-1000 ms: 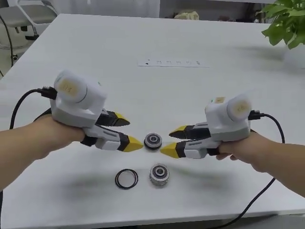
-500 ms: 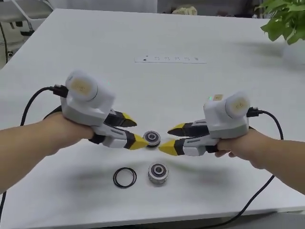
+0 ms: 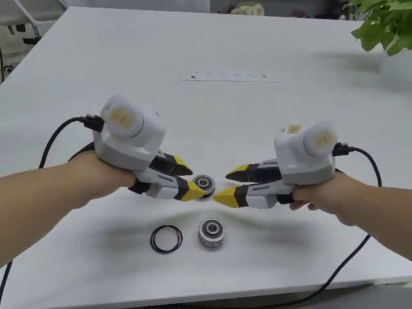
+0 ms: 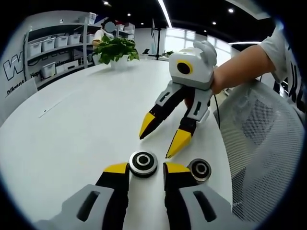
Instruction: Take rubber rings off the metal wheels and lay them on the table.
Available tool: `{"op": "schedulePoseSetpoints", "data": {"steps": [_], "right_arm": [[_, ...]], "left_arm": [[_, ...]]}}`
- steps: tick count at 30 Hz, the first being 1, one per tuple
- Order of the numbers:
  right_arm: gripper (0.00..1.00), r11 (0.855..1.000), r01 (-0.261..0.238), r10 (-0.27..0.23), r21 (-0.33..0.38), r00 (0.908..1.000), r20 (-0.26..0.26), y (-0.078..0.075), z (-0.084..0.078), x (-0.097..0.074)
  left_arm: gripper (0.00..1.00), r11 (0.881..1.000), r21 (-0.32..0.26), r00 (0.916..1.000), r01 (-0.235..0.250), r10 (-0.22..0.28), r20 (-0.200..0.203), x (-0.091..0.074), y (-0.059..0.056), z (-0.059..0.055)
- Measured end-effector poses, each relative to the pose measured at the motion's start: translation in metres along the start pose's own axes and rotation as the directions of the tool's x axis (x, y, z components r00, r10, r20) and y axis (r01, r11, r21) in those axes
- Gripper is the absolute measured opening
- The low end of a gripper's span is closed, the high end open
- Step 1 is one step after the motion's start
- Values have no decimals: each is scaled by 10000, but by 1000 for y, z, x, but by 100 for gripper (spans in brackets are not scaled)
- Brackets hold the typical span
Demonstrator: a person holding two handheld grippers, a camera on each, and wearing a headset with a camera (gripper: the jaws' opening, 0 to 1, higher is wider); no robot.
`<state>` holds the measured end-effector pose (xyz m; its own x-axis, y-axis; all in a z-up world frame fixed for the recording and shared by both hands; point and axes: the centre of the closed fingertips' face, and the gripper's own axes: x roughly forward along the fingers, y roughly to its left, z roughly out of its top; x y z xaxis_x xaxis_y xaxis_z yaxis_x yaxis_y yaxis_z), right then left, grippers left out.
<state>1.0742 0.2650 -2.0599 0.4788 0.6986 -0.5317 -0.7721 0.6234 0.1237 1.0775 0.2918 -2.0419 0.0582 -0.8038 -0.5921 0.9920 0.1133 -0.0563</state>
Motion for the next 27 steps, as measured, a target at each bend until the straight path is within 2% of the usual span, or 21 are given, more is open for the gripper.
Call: {"op": "schedulePoseSetpoints", "data": {"steps": [9,15,20,27], "right_arm": [[34,10000,-14,14,8,10000,-2,-1,0,0],[34,10000,-25,25,-18,10000,4,-1,0,0],[34,10000,-35,35,-32,10000,3,0,0,1],[34,10000,-62,62,-60,10000,57,1,3,3]], "left_arm": [[18,9998,181,9998,83,-79,-172,7,-2,-1],[13,9989,475,9996,-58,70,-259,10,0,-1],[12,9949,994,9991,-161,198,-363,12,-1,-1],[11,9959,856,9988,-296,327,-361,15,1,2]]}}
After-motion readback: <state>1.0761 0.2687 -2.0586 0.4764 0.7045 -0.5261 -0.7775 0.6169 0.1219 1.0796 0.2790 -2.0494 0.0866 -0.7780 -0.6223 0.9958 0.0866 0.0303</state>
